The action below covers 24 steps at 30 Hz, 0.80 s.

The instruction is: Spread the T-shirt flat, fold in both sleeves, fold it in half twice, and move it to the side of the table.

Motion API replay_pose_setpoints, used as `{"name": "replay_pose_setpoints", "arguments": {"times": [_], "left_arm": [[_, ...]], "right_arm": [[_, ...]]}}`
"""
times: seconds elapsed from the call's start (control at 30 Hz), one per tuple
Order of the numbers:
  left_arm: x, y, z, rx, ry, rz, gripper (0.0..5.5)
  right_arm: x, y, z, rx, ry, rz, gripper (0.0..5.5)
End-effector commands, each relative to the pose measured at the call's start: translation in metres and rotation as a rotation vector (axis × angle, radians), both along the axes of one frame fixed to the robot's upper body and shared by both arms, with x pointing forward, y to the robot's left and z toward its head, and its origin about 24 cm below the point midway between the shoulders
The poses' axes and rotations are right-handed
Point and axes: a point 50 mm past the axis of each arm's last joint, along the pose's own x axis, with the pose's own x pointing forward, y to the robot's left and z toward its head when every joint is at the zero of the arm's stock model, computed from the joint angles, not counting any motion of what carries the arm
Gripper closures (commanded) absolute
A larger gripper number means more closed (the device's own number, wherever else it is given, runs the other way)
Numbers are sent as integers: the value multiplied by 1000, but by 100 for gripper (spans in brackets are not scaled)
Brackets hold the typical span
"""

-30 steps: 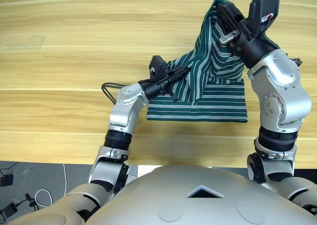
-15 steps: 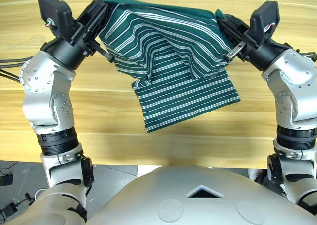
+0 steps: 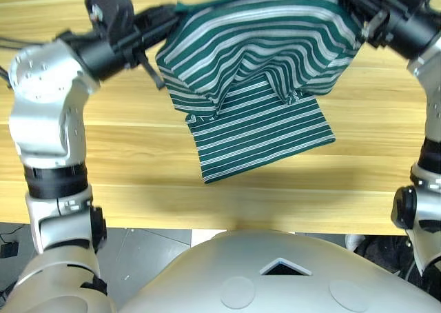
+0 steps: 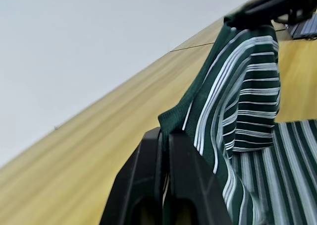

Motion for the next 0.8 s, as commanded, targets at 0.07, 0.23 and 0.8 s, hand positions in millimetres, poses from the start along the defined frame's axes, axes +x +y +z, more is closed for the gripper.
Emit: {"name": "replay_pose_setpoints", "arguments": {"times": [0.07, 0.23, 0.8], "left_arm": [[109, -8, 104, 79, -183, 383, 549], [107, -32, 213, -19, -555, 726, 549], [-18, -65, -86, 208, 63, -297, 549]], "right_arm": [[92, 16, 81, -25, -225, -353, 550], [92, 21, 174, -26, -538, -679, 550], [8, 24, -79, -153, -88, 152, 550]]}}
